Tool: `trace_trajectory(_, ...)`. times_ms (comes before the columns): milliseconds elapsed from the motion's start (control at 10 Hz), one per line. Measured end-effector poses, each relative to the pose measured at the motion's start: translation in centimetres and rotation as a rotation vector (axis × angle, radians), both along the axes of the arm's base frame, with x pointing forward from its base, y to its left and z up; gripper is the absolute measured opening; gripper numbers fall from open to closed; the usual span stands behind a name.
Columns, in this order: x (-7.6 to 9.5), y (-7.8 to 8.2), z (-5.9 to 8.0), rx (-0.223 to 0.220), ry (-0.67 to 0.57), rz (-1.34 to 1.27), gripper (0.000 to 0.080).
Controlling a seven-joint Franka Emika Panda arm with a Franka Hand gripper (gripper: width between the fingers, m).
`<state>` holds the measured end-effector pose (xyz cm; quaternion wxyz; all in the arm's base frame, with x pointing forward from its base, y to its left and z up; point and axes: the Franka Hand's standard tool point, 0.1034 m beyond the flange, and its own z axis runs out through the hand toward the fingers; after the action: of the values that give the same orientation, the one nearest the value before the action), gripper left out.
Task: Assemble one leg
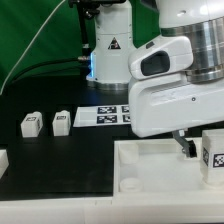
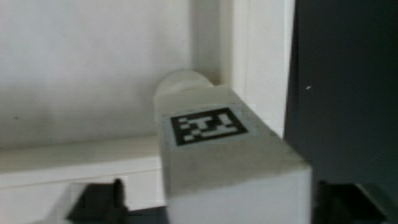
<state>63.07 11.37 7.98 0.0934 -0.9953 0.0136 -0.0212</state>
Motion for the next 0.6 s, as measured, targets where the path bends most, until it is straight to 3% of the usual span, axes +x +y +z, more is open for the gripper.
trace_trajectory(100,0.0,0.0,0.0,0.000,0.000,-0.002,0.0394)
trace_trajectory(200,0.0,0.0,0.0,0.016,0.031,-0.168,0.0311)
trace_trajectory(400,0.0,-0.5,-0.1,0.020,0.076,-0.409,0.0308)
trace_trajectory(600,0.0,-1.0,-0.3,0.070,0.148,-0.791,0.0307)
